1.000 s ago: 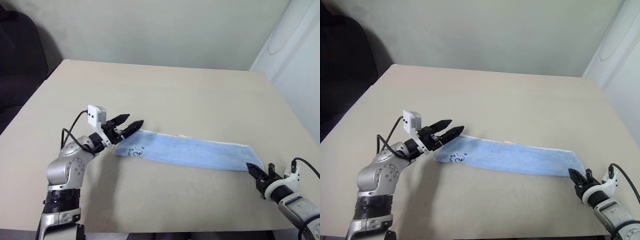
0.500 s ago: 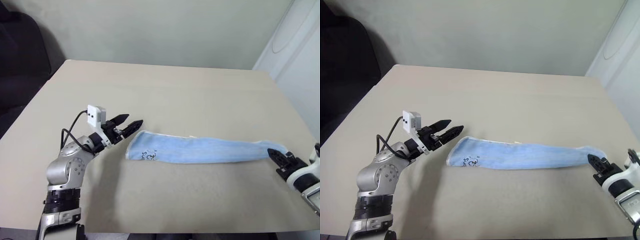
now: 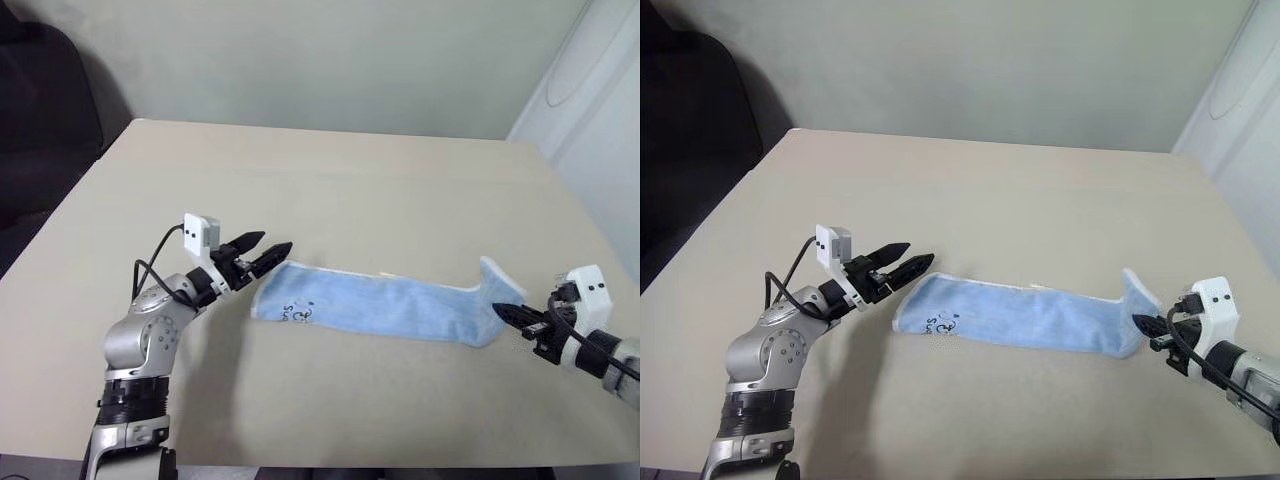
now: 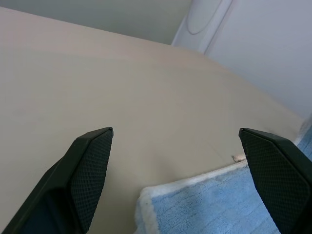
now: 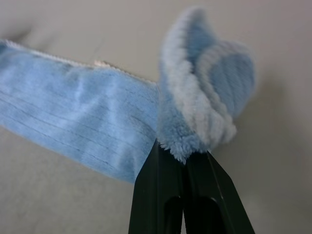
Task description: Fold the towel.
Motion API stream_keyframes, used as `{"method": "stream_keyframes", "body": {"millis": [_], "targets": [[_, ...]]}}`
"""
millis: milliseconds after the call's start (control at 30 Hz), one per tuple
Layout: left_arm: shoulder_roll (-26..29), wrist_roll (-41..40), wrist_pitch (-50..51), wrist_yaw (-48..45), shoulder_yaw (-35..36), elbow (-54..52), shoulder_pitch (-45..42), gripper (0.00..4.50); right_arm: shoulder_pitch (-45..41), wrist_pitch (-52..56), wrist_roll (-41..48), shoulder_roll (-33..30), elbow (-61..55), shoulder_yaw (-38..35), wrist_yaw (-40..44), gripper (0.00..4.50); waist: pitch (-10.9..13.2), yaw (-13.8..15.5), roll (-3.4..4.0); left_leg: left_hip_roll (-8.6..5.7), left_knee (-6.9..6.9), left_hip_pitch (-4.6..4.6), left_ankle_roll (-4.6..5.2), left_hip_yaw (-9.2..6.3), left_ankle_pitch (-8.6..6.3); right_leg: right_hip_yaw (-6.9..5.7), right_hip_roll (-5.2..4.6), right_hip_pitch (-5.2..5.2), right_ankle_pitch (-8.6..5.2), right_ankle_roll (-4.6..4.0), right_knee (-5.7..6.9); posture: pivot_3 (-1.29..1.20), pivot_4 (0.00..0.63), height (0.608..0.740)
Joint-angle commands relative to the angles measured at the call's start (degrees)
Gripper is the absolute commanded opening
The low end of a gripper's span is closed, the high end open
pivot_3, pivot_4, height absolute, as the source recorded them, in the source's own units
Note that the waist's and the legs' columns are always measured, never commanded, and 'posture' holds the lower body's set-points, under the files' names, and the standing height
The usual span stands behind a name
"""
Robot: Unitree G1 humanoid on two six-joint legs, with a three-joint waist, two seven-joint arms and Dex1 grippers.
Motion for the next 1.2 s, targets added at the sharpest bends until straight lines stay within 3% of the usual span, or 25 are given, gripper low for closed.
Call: {"method": "stream_keyframes", "body": {"millis": [33, 267, 433, 733, 867, 1200], "targets": [[-0.28, -0.64, -1.17, -0.02, 0.15, -1.43, -1.31, 4.50, -5.37, 0.71, -3.32, -1.09, -2.46, 3.81, 2.68, 0.02, 0.01, -0.09, 0.02, 0.00, 0.00, 0.01, 0.00, 0.00, 0.03, 0.00, 0.00, 0.00, 0.00, 0.01, 0.00, 0.00, 0.150, 0.740], [-1.05, -0.21, -1.84, 0.05, -0.64, -0.73, -2.54, 4.50, -19.93, 6.00, -13.99, -0.14, -3.41, 21.47, 3.89, 0.02, 0.12, -0.22, 0.07, 0.03, -0.01, 0.19, -0.02, 0.00, 0.20, -0.02, 0.04, 0.09, 0.06, 0.00, 0.07, 0.00, 0.150, 0.740], [-1.21, -0.41, -1.90, 0.59, -0.27, -1.76, -1.98, 4.50, -22.99, 6.38, -24.18, 0.86, -1.89, 32.63, 6.42, 0.02, 0.16, 0.31, 0.12, 0.02, -0.02, 0.23, 0.11, -0.05, 0.19, -0.04, 0.00, 0.21, 0.55, -0.27, -0.01, 0.00, 0.150, 0.740], [-1.13, -0.37, -2.04, 0.84, -0.19, -1.54, -1.90, 4.50, -23.62, 5.93, -30.78, 3.94, -2.40, 34.54, 10.62, 0.02, 0.20, 0.24, 0.10, 0.02, -0.02, 0.30, -0.01, -0.03, 0.21, -0.03, 0.01, 0.25, 0.33, 0.08, 0.00, 0.00, 0.150, 0.740], [-1.38, -0.30, -2.14, 0.77, -0.56, -1.41, -2.08, 4.50, -23.60, 6.05, -32.18, 6.33, -1.81, 33.28, 10.85, 0.96, 0.22, 0.19, 0.12, 0.03, -0.01, 0.32, -0.04, -0.03, 0.23, -0.03, 0.01, 0.24, 0.35, 0.05, 0.01, 0.00, 0.150, 0.740], [-1.17, -0.32, -2.24, 0.48, -0.33, -1.19, -1.63, 4.50, -20.76, 2.94, -29.25, 8.75, -6.63, 24.84, 15.28, 4.37, 0.25, 0.23, 0.10, 0.02, -0.02, 0.30, -0.06, -0.04, 0.22, -0.03, 0.02, 0.24, 0.52, -0.23, 0.00, 0.00, 0.150, 0.740]]}}
